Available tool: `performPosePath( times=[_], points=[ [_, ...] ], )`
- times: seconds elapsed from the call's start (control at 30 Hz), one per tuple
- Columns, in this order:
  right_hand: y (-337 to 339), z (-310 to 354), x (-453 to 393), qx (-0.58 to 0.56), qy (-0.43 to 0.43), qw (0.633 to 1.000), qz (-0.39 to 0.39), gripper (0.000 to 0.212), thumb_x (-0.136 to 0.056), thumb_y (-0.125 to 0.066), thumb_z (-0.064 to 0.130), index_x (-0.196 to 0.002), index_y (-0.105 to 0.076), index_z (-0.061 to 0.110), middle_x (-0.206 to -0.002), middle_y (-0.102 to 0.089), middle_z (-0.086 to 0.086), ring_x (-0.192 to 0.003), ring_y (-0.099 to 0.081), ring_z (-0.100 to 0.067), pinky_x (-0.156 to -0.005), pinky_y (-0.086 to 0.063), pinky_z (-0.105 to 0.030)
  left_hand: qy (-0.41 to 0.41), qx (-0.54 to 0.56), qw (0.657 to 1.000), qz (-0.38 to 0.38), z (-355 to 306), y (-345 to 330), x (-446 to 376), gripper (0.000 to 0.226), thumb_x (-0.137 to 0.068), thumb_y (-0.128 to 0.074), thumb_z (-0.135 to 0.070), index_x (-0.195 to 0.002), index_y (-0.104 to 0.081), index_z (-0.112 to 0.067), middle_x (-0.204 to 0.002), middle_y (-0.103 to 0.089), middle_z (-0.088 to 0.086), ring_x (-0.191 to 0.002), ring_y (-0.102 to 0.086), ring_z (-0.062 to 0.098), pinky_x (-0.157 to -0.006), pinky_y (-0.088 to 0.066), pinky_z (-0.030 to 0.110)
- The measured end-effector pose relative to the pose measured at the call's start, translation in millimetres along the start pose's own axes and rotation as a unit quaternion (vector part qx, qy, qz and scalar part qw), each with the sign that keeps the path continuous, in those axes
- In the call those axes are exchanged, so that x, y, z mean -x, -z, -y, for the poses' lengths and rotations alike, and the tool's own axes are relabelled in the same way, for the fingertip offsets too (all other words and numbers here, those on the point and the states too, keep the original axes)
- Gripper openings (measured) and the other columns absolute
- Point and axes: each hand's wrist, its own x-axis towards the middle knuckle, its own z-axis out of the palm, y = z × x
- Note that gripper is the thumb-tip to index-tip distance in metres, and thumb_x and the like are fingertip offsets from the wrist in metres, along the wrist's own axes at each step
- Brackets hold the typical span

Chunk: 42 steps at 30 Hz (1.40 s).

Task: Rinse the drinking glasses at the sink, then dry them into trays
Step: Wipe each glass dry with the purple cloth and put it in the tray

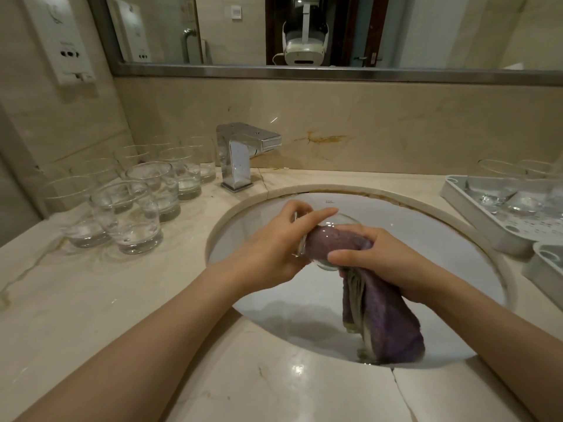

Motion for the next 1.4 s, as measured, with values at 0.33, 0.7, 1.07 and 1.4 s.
performPosePath(
  times=[0.33,0.7,1.07,1.4],
  points=[
    [10,-18,-3,0.527,0.244,0.813,-0.044,0.054,-0.074,-0.075,0.034,-0.126,-0.062,0.03,-0.116,-0.062,0.003,-0.094,-0.062,-0.017,-0.075,-0.054,-0.027,0.266,0.42,0.861,0.109,-6,9,-2,0.073,-0.074,-0.071,0.015,-0.133,-0.05,-0.024,-0.112,-0.063,0.011,-0.087,-0.07,0.024,-0.069,-0.06,0.037],
    [2,-1,0,0.018,-0.027,0.999,-0.008,0.042,-0.069,-0.074,0.025,-0.11,-0.067,0.021,-0.084,-0.073,0.006,-0.07,-0.064,-0.006,-0.065,-0.051,-0.018,0.086,-0.009,0.996,0.026,-8,-5,-2,0.083,-0.081,-0.072,-0.008,-0.147,-0.031,-0.038,-0.13,-0.037,0.001,-0.11,-0.051,0.021,-0.09,-0.049,0.035],
    [11,-18,-4,0.571,0.325,0.748,-0.093,0.054,-0.07,-0.082,0.026,-0.121,-0.066,0.026,-0.116,-0.065,-0.006,-0.084,-0.064,-0.028,-0.064,-0.055,-0.034,0.252,0.457,0.849,0.085,-10,17,-4,0.081,-0.072,-0.069,0.02,-0.134,-0.048,-0.028,-0.115,-0.061,0.006,-0.084,-0.071,0.02,-0.067,-0.06,0.035],
    [-1,-3,-1,0.059,0.043,0.997,-0.026,0.031,-0.076,-0.078,0.017,-0.1,-0.067,0.032,-0.085,-0.072,0.013,-0.076,-0.066,0.001,-0.069,-0.049,-0.012,0.018,0.068,0.997,-0.014,-1,-1,-1,0.073,-0.076,-0.074,-0.005,-0.132,-0.043,-0.039,-0.123,-0.043,0.006,-0.099,-0.054,0.018,-0.085,-0.05,0.027]
  ],
)
